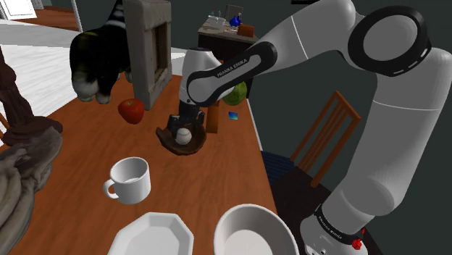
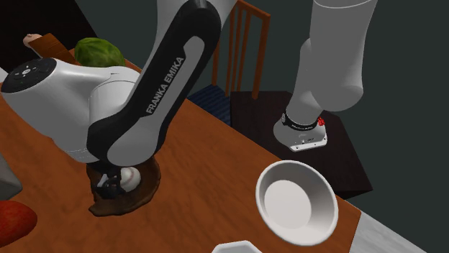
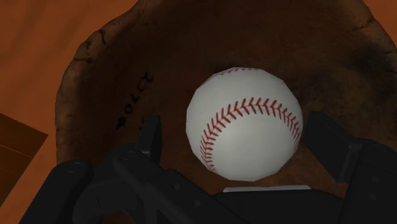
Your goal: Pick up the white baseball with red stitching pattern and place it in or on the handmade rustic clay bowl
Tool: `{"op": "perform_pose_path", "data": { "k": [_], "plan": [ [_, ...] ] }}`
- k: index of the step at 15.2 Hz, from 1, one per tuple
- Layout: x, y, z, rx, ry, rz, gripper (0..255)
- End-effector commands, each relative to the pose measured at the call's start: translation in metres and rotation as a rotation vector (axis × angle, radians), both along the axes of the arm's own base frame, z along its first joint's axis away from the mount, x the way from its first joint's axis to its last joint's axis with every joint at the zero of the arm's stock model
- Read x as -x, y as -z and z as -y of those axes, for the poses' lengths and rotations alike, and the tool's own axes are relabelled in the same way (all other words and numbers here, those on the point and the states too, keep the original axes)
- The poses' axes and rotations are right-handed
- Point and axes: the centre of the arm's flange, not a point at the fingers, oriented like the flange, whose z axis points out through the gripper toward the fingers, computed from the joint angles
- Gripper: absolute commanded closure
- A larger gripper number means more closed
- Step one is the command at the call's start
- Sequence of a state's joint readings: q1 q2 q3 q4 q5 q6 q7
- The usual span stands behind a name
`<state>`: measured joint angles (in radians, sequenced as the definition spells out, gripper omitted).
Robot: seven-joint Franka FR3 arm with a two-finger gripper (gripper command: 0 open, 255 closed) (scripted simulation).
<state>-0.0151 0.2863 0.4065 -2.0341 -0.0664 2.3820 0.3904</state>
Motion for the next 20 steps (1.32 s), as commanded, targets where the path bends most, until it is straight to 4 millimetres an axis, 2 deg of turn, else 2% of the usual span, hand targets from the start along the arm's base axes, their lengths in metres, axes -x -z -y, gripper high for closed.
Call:
{"op": "perform_pose_path", "data": {
  "k": [1,5,6,15,20],
  "plan": [
    [0.0,0.0,0.0,0.0,0.0,0.0,0],
    [0.0,0.0,0.0,0.0,0.0,0.0,0],
    [0.0,0.0,0.0,0.0,0.0,0.0,255],
    [0.0,0.0,0.0,0.0,0.0,0.0,255],
    [0.0,-0.026,0.0,0.0,0.0,0.0,255]
  ]
}}
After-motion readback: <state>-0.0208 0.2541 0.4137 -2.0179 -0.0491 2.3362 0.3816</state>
